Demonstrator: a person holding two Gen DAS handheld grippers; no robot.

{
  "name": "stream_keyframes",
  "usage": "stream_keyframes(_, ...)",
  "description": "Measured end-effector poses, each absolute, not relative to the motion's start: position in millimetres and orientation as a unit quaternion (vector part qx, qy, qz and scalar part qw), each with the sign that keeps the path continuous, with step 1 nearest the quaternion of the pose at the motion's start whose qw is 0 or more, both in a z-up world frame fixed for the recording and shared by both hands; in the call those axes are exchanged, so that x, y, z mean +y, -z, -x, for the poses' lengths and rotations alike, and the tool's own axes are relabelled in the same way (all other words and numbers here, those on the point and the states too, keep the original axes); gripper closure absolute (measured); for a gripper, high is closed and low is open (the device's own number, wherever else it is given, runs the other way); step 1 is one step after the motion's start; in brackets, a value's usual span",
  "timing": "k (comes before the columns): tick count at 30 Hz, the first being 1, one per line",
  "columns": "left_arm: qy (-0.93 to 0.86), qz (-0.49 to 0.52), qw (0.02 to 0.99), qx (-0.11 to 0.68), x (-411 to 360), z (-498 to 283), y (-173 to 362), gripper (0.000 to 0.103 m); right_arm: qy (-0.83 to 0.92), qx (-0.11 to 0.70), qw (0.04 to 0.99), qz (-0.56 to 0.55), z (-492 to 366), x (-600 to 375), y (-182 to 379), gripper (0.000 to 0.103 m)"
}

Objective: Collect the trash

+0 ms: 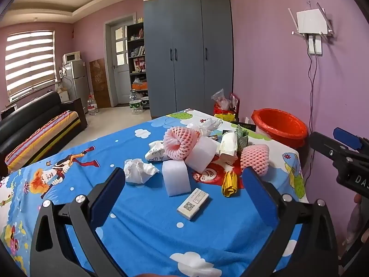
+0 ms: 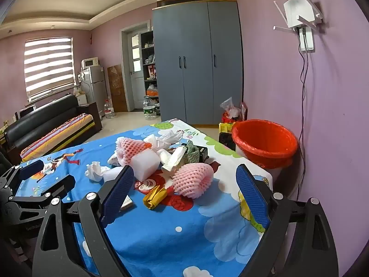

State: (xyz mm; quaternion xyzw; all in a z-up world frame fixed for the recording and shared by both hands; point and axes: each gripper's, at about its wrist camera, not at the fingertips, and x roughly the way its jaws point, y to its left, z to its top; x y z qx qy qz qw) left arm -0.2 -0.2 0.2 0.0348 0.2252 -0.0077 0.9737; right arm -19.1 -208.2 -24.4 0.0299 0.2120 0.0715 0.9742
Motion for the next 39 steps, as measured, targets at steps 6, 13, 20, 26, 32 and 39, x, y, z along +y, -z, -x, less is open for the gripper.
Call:
stream_keyframes(6,0.012,-0.029,0.973,0.228,0.4,-0.5,-0.4,0.005,-0.071,0.209,0.975,-0.033,18.9,-210.4,24.1,0.019)
stream_keyframes(13,0.012,-0.028,0.973,0.229,-1.7,0.9,0.4,0.005,-0.071,0.209,0.975,-0.036,20.1,-211.5,25.7,0.019)
stream_keyframes(20,0.012,-0.029,0.973,0.229,-2.7,1.8,0.8,0.005,-0.072,0.214,0.973,-0.042,18.5,-212.2,27.7,0.018)
stream_keyframes(26,0.012,-0.029,0.973,0.23,-6.3,4.1,3.3,0.005,-0.071,0.215,0.973,-0.043,18.8,-211.2,29.4,0.019)
stream_keyframes(32,0.012,-0.027,0.973,0.23,-2.8,2.1,0.8,0.005,-0.072,0.216,0.973,-0.045,18.5,-211.8,29.6,0.019)
stream_keyframes(39,0.012,-0.027,0.972,0.231,-2.5,1.7,1.3,0.005,-0.071,0.216,0.973,-0.046,18.0,-212.3,29.6,0.019)
